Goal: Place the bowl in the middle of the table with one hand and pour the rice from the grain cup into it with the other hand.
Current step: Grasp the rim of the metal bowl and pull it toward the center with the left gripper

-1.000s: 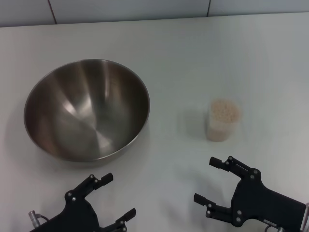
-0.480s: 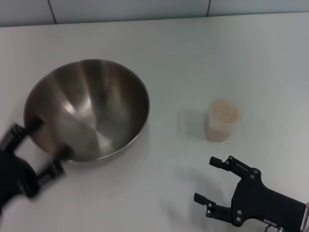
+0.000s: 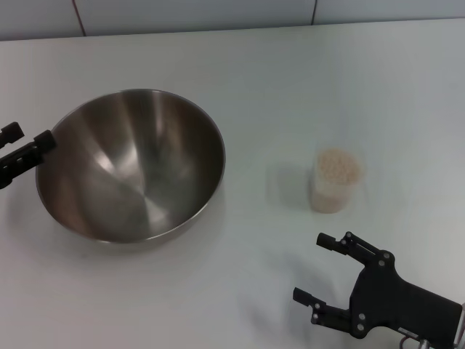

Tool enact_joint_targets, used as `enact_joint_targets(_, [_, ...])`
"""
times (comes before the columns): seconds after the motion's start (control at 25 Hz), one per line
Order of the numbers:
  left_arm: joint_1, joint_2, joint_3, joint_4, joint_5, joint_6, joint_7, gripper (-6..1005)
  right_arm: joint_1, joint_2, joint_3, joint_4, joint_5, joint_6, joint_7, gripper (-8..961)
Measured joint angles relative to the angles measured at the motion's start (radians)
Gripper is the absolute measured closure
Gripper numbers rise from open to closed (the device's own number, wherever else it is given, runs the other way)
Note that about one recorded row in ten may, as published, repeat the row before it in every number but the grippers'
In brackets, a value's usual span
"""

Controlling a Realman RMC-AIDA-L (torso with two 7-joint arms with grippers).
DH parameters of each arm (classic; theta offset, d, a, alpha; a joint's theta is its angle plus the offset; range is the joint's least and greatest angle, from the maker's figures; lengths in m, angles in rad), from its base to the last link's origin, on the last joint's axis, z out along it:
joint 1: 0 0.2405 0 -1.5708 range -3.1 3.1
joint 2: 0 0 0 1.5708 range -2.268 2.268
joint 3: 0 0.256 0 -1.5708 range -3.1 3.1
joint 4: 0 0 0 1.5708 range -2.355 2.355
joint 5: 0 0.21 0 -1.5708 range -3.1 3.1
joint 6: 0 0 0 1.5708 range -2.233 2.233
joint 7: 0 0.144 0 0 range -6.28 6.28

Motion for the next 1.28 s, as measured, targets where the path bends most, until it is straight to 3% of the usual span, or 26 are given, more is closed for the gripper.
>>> enact_joint_targets(0.16, [-0.002,0.000,0.026,0.036,0.026,-0.040,-0.041,166,-0.001,0.000,0.002,0.000,0.001,-0.001,0.000,118])
enact_joint_targets(0.2, [-0.005,0.000,0.089,0.119,0.100,-0.123,-0.139,166,-0.001,0.000,0.002,0.000,0.001,-0.001,0.000,118])
enact_joint_targets(0.28, [-0.006,0.000,0.111,0.155,0.139,-0.151,-0.178,167,-0.002,-0.001,0.002,0.000,0.002,-0.002,0.000,118])
enact_joint_targets(0.4, [-0.006,0.000,0.111,0.155,0.139,-0.151,-0.178,167,-0.003,-0.001,0.002,0.000,0.002,-0.002,0.000,118])
enact_joint_targets(0.44, [-0.019,0.000,0.163,0.235,0.257,-0.187,-0.286,168,-0.003,-0.001,0.002,0.000,0.002,-0.002,0.000,117])
enact_joint_targets(0.72, [-0.047,-0.001,0.193,0.275,0.370,-0.194,-0.370,169,-0.002,-0.001,0.001,-0.001,0.002,-0.002,0.000,117])
enact_joint_targets(1.12, [-0.073,0.004,0.217,0.286,0.390,-0.180,-0.399,199,-0.001,0.000,0.001,0.000,0.002,-0.002,0.000,117])
enact_joint_targets(1.24, [-0.083,0.005,0.212,0.289,0.411,-0.177,-0.410,396,0.000,-0.001,0.001,0.000,0.002,-0.002,0.000,117])
enact_joint_targets(1.28, [-0.085,0.005,0.212,0.290,0.415,-0.176,-0.413,418,0.000,0.000,0.002,0.000,0.002,-0.002,0.000,117])
